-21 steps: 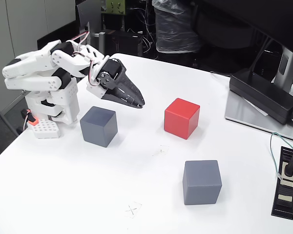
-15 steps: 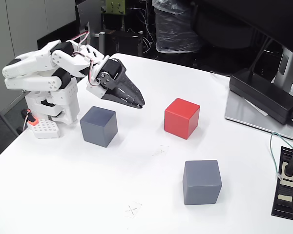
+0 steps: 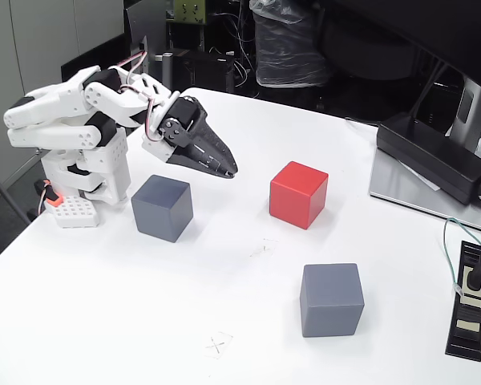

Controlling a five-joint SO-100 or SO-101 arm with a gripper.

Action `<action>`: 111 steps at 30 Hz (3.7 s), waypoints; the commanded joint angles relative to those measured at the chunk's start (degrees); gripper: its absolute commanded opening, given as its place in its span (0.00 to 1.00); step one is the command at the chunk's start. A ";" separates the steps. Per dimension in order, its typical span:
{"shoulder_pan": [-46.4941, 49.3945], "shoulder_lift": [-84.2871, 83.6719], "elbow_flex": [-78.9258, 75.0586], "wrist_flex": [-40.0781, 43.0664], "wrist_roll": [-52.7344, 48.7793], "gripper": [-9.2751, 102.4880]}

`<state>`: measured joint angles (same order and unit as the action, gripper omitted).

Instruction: Stack the three blocks in an ordered color.

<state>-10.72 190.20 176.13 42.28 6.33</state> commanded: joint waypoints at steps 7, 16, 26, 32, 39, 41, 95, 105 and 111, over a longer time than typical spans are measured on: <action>0.44 0.18 -0.18 -0.70 -0.53 0.09; 0.44 0.18 -0.18 -0.70 -0.53 0.09; 0.35 0.18 -0.18 -0.70 -0.53 0.09; -0.18 0.18 -0.18 -0.70 -0.26 0.09; -0.26 0.18 -0.18 -0.70 -0.18 0.09; -0.26 0.18 -0.18 -0.70 -0.53 0.09; 0.44 -0.53 -28.65 39.73 -73.21 0.09; 8.70 -2.55 -32.78 40.52 -88.51 0.09; 13.97 -12.39 -33.13 40.52 -95.71 0.09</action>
<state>1.41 181.05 145.11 82.53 -86.92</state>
